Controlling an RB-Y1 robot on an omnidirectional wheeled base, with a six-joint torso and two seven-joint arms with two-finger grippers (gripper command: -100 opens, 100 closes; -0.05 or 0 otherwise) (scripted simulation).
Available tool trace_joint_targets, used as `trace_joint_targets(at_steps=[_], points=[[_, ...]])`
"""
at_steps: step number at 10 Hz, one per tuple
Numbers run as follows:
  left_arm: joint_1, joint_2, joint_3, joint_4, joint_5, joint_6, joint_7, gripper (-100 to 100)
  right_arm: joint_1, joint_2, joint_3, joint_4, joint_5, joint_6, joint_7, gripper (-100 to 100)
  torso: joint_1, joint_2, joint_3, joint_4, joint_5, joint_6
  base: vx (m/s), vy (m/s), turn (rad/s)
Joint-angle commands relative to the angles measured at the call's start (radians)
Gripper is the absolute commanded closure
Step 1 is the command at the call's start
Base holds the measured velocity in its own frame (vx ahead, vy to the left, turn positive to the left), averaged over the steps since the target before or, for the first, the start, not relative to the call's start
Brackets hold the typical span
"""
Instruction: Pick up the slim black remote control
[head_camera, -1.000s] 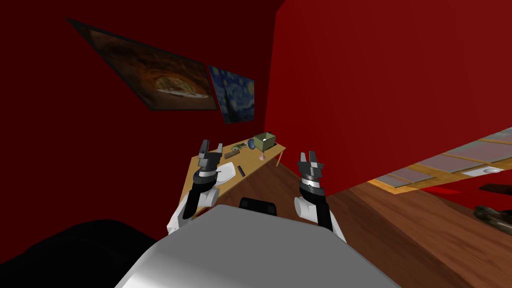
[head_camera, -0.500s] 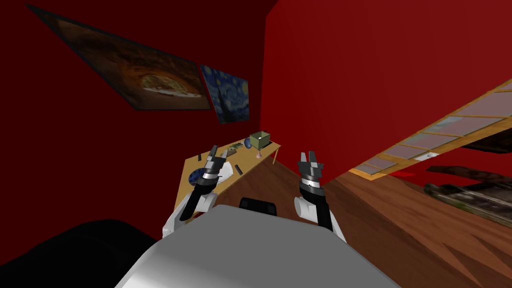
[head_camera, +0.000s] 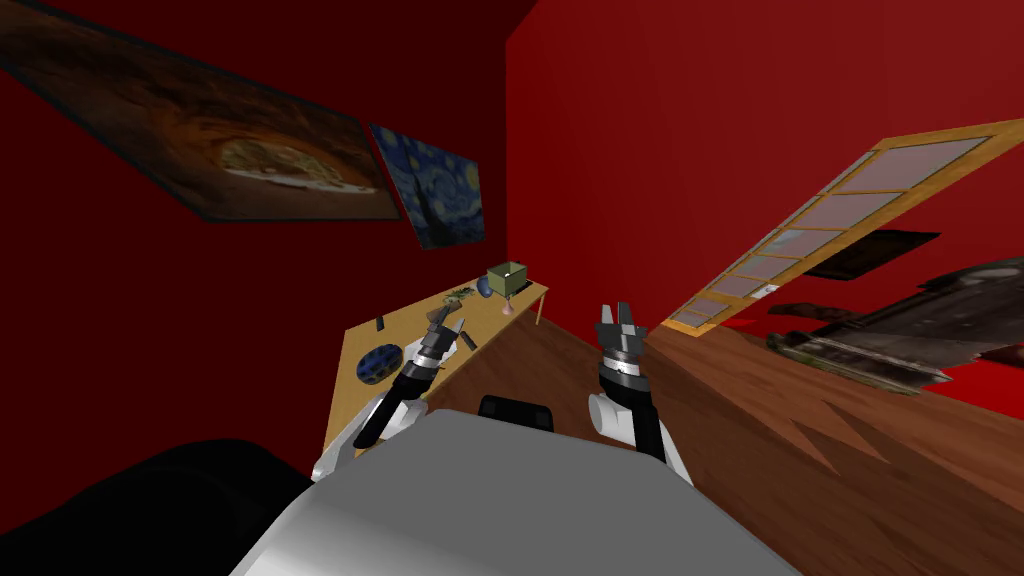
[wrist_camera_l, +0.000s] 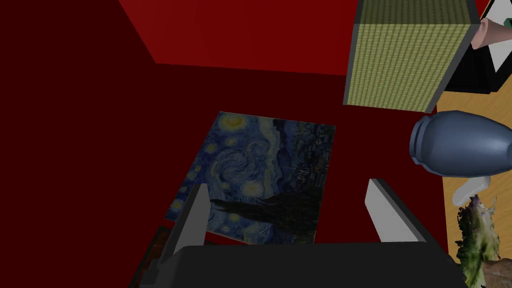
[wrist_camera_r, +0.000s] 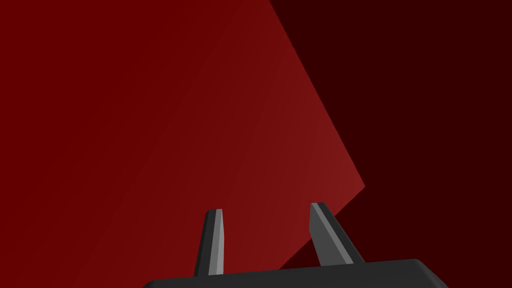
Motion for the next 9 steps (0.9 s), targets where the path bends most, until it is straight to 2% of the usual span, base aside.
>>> trace_joint_targets(at_steps=[1,2,3,6,7,9], points=[[0.030,0.050,-0.026,0.036,0.022,0.036,0.035,-100,0.000,0.000,0.000,0.000,0.000,0.000,0.000,0,0.000,0.000,0.000,0.000,0.000,0.000,-0.002,-0.023,-0.221],[0.043,0.083,-0.046,0.059,0.035,0.061,0.052,-100,0.000,0.000,0.000,0.000,0.000,0.000,0.000,0,0.000,-0.001,-0.001,0.000,0.000,0.000,0.011,-0.022,-0.259],[0.043,0.083,-0.046,0.059,0.035,0.064,0.052,-100,0.000,0.000,0.000,0.000,0.000,0.000,0.000,0,0.000,-0.002,-0.001,0.000,0.000,0.000,0.017,-0.008,-0.083],[0.077,0.173,-0.114,0.133,0.081,0.156,0.096,-100,0.000,0.000,0.000,0.000,0.000,0.000,0.000,0,0.001,-0.004,-0.002,-0.001,0.000,0.000,0.043,-0.013,-0.242],[0.077,0.182,-0.114,0.135,0.081,0.156,0.096,-100,0.000,0.000,0.000,0.000,0.000,0.000,0.000,0,0.001,-0.005,-0.003,-0.001,0.000,0.000,0.043,-0.001,-0.048],[0.097,0.253,-0.164,0.185,0.117,0.223,0.118,-100,0.000,0.000,0.000,0.000,0.000,0.000,0.000,0,0.001,-0.005,-0.003,-0.001,0.000,0.000,0.065,-0.015,-0.186]])
